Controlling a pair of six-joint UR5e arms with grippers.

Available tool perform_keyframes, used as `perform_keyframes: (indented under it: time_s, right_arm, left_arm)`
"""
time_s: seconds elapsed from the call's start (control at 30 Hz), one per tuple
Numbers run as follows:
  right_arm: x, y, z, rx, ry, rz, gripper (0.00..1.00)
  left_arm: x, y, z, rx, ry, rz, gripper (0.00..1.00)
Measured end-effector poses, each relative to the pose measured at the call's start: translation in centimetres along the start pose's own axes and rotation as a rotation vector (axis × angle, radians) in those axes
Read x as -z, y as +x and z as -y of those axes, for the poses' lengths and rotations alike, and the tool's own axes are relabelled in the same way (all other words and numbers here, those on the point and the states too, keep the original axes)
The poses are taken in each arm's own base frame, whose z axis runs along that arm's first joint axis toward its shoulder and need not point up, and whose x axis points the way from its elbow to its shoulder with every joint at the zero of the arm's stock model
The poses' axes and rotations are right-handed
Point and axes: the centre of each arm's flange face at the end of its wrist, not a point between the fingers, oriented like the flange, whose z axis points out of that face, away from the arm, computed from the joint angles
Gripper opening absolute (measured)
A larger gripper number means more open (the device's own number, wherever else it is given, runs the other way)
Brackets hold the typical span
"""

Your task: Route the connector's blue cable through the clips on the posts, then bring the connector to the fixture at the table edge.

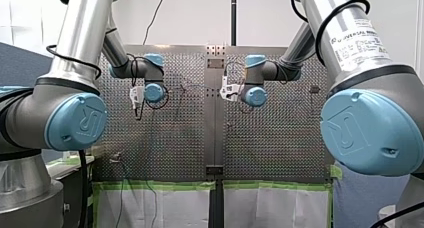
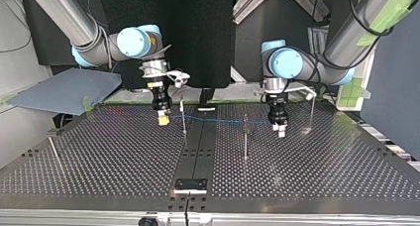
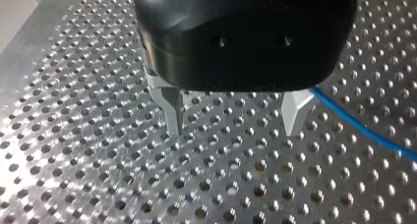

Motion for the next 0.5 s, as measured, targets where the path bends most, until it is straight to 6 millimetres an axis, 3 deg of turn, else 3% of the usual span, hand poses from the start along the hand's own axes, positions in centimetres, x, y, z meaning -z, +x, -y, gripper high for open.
perform_keyframes:
  time_s: [0.33, 0.5]
  right_arm:
    - [0.1, -0.1, 0.0, 0.000, 0.000, 0.008, 0.00]
    - [0.1, -0.1, 0.0, 0.000, 0.000, 0.009, 0.00]
  left_arm:
    - [1.7, -1.2, 0.9, 0.086, 0.090, -0.012, 1.00]
    - [2.9, -0.8, 1.2, 0.105, 0.139, -0.036, 1.00]
